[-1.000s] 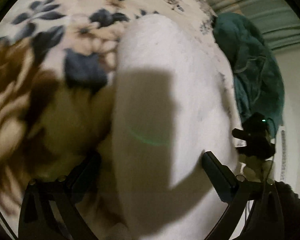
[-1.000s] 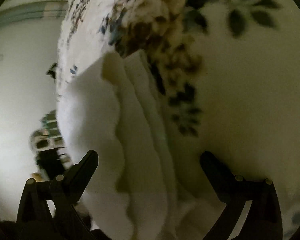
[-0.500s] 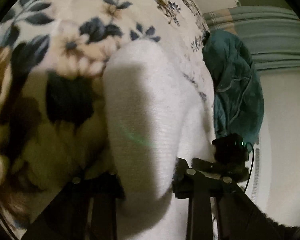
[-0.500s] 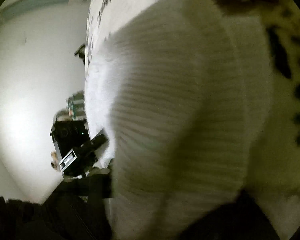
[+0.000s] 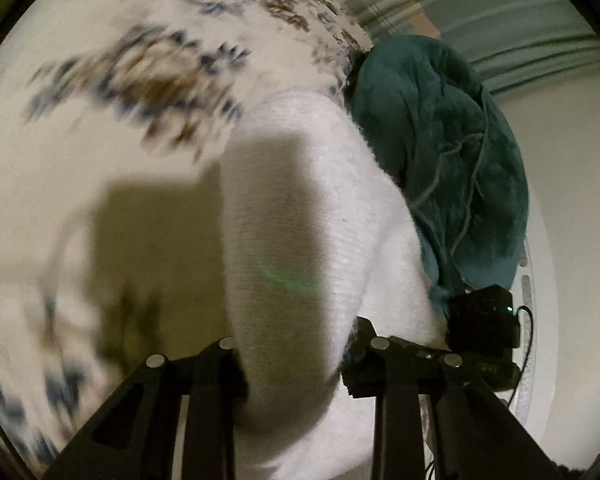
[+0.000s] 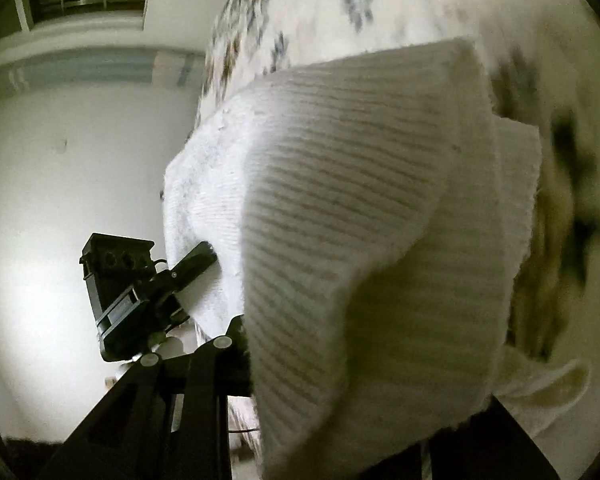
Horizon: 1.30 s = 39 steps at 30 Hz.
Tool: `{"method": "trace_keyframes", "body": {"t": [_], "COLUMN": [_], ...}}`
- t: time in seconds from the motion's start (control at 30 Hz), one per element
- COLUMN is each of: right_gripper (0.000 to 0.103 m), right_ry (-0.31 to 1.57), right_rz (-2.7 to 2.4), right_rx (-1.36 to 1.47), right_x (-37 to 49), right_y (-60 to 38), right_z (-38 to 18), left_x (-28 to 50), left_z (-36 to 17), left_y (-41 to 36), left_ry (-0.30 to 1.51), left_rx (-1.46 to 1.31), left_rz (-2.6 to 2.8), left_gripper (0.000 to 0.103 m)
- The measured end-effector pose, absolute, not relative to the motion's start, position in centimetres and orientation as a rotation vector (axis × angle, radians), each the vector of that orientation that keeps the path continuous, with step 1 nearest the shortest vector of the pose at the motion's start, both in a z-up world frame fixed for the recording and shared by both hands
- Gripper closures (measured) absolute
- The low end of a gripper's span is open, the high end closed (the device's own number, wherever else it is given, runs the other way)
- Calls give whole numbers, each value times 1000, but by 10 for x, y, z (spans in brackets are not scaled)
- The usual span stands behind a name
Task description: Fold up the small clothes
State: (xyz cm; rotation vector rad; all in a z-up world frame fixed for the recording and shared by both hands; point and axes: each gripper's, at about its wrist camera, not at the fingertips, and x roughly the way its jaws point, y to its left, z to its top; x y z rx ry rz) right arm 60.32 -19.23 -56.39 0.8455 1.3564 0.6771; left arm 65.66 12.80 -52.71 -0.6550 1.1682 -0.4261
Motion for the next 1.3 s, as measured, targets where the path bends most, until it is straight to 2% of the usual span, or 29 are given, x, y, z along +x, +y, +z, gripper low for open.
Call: {"method": "trace_keyframes", "body": {"t": [0.1,0.13,0.23,0.3,0.33,0.37,0.4,0.43,0.53,0.63,0.73,0.8,0.83,0.87,0.9,1.1,1.3], "right_gripper": [72,70,38,29,21,19,18,18,18,18,15,15,11,8,0,0,0], "right_ry": [1317,1307,1369,1385,1369,1345,1312,1284,1239,1314,1400,1376,1356,1330,1296,1172,1047], "right_rz": [613,570,353,270,248,221,185,171,164,109,49,24,11,-8,-32,-142,-193], "right_rx": [835,807,613,534,490,441,379,341,260,138,135,81,57,26,6,-34,-65], "right_x": [654,672,708,714,713,709,703,695,672,636,616,603,600,598,594,564,493], "right_y": [-198,-199,-201,-205,-207,-209,-209,-205,-199,-194,-201,-201,-199,-195,-193,-193,-185], "right_z": [-563,-565,-575,-576,-569,-562,-552,-544,-522,-539,-570,-557,-548,-536,-519,-423,-302], "left_x": [712,732,757,754,748,742,739,729,699,674,660,650,645,639,634,590,537], "left_z": [-541,-552,-574,-575,-572,-569,-566,-561,-556,-574,-586,-573,-564,-553,-544,-459,-370], "left_y": [129,127,124,122,122,121,120,119,115,114,113,110,107,103,101,82,75], "left_ry": [1235,1270,1346,1332,1314,1303,1299,1290,1258,1284,1301,1278,1264,1250,1237,1131,1073], "left_rx": [-583,-566,-447,-398,-384,-356,-326,-275,-221,-189,-227,-220,-204,-193,-186,-81,-97], "left_rz": [-376,-359,-237,-204,-198,-189,-176,-147,-117,-79,-62,-39,-35,-32,-31,19,34], "left_gripper": [66,66,64,59,54,46,24,18,17,13,10,10,10,10,10,5,5]}}
